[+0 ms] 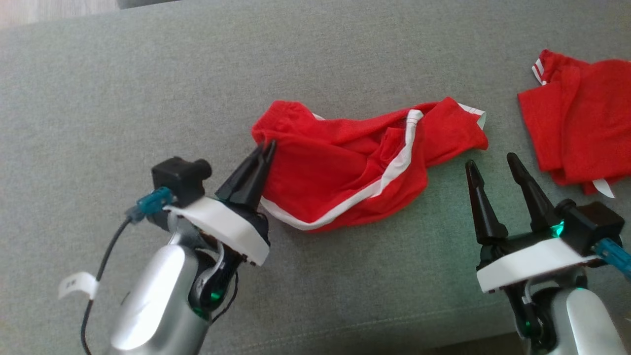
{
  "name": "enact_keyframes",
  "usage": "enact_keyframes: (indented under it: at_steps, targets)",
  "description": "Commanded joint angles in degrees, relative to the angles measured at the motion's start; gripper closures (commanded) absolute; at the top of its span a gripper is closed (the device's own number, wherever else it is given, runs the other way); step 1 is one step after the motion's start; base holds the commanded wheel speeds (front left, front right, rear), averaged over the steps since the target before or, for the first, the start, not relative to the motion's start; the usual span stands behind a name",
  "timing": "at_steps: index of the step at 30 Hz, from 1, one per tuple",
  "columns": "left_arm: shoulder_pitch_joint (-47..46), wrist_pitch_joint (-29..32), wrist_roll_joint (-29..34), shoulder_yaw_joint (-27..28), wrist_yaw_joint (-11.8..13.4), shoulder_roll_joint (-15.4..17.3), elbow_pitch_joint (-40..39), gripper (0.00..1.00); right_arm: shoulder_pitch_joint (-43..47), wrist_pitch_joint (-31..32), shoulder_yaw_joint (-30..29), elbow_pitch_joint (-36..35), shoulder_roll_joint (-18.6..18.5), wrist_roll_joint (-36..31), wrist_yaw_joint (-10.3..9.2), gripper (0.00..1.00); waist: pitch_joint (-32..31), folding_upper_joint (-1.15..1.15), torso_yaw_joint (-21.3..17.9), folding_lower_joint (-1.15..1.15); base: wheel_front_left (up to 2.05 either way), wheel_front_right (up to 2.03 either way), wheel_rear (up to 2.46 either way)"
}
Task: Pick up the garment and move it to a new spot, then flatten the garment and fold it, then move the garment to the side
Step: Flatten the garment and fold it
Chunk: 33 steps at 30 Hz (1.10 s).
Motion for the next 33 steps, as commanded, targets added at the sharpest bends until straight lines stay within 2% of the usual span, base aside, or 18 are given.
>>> enact_keyframes:
  at_steps: [1,12,21,22,23,24,29,33]
  targets:
    - [-3.4,-0.75,-0.46,2.52,0.43,-0.14,-1.13,1.0,-1.65,-0.36,1.16,-1.95,0.19,0.32,-0.05,0.0,0.27,0.0,-0.11,0.0,0.0,0.0,0.0]
    - [-11.83,-6.51,-4.14,6.67,2.53,-2.41,13.88,1.0,-3.27,-0.71,2.02,-1.49,0.55,1.1,-0.05,0.0,3.86,0.0,-3.1,0.0,0.0,0.0,0.0]
    - [-17.66,-10.37,-5.47,6.56,2.88,-3.3,26.68,1.0,-3.86,-1.07,2.45,-1.06,0.77,1.24,-0.05,0.0,5.17,0.0,-3.92,0.0,0.0,0.0,0.0]
    - [-18.15,-10.65,-5.57,6.28,2.84,-3.38,28.05,0.96,-3.99,-1.08,2.51,-1.01,0.8,1.23,-0.05,0.0,5.21,0.0,-3.85,0.0,0.0,0.0,0.0]
    - [-18.56,-10.89,-5.62,5.92,2.77,-3.44,29.32,0.6,-4.13,-1.08,2.6,-0.95,0.82,1.23,-0.05,0.0,5.16,0.0,-3.75,0.0,0.0,0.0,0.0]
    - [-18.93,-11.2,-5.51,5.54,2.72,-3.48,30.35,0.0,-4.27,-1.09,2.68,-0.91,0.84,1.2,-0.05,0.0,5.08,0.0,-3.63,0.0,0.0,0.0,0.0]
    - [-19.03,-12.72,-2.55,3.16,2.93,-3.56,32.04,0.0,-4.69,-0.98,2.76,-0.69,0.68,0.87,-0.05,0.0,4.03,0.0,-2.63,0.0,0.0,0.0,0.0]
    - [-16.89,-13.12,2.35,2.5,5.32,-2.06,28.1,0.0,-4.82,-0.73,2.5,-0.73,0.14,0.69,-0.05,0.0,2.86,0.0,-1.57,0.0,0.0,0.0,0.0]
